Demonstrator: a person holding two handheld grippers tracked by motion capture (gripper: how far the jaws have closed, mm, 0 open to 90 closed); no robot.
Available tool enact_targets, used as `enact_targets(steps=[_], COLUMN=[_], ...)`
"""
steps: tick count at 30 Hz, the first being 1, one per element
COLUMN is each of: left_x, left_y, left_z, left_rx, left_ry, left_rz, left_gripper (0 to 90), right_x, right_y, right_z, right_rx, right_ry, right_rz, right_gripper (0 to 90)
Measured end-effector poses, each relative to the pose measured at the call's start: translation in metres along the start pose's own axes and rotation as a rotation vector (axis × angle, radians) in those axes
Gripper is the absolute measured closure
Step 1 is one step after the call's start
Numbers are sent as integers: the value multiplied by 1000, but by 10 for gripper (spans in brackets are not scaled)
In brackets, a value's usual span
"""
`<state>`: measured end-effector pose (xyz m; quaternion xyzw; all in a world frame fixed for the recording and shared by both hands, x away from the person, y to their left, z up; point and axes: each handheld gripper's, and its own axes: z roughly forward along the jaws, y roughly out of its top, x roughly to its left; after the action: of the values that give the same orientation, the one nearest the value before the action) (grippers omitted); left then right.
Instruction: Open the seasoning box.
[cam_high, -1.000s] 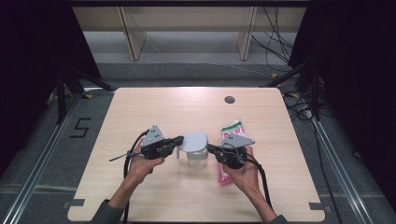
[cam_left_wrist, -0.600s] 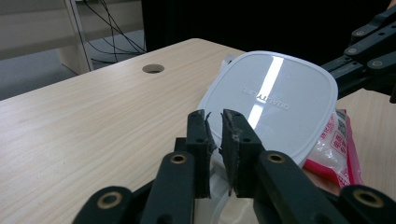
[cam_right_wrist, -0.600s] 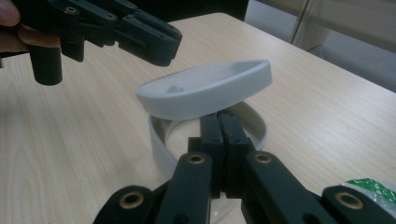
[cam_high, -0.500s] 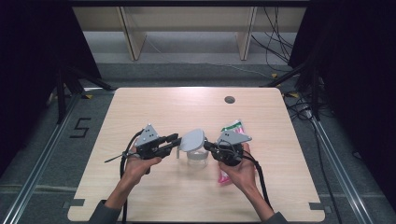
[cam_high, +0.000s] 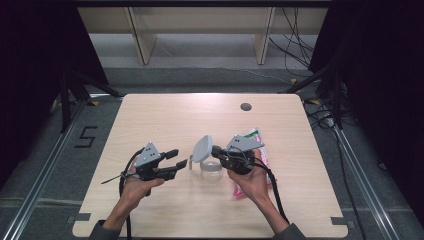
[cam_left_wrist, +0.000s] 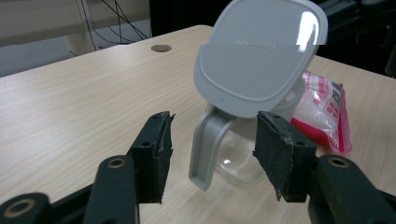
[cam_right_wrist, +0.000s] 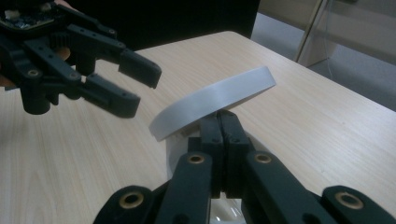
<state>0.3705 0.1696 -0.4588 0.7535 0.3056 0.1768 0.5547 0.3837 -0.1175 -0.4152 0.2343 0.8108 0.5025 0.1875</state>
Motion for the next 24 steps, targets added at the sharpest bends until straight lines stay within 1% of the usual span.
enact_targets(steps=[1,2,4,5,8,9,11,12,13,14,16,17,19,20,21,22,23,24], left_x=[0,0,-1,-1,-1,0,0,1,1,1,0,1,0,0,0,0,0,0], left_y=[-2,-6,-8,-10,-14,-15,-16,-17,-18,-19,-19,-20,-20,-21,-20,-20,-21,-21], left_z=[-3,-5,-6,-7,-10,-10,-12,-12,-13,-13,-14,-14,-14,-14,-15,-16,-16,-16], left_rx=[14,20,25,29,34,35,43,43,42,44,44,42,40,38,46,48,48,48], left_ry=[11,13,16,16,19,19,23,26,26,25,26,18,18,18,22,23,24,24], left_rz=[0,-5,-7,-7,-11,-9,-8,-11,-14,-15,-19,-15,-18,-20,-13,-8,-12,-12], left_gripper=[450,432,430,423,416,414,413,413,412,411,412,412,412,412,412,413,413,413], right_x=[0,3,4,4,8,7,12,12,13,14,15,17,18,18,19,19,20,21], right_y=[2,4,5,7,10,12,15,16,18,19,20,21,22,23,23,24,25,25], right_z=[0,2,4,5,9,9,12,13,15,15,18,18,21,23,24,25,26,27], right_rx=[1,3,-6,-17,-22,-13,-15,-14,-29,-10,-22,-15,-9,-27,-26,-29,-20,-27], right_ry=[4,10,10,4,5,22,12,26,17,36,25,25,47,31,31,40,51,47], right_rz=[-2,7,5,-8,-6,-23,-3,-17,-22,-21,-35,-11,-22,-30,-25,-35,-43,-38], right_gripper=[900,900,900,900,900,900,900,900,900,900,900,900,900,900,900,900,900,900])
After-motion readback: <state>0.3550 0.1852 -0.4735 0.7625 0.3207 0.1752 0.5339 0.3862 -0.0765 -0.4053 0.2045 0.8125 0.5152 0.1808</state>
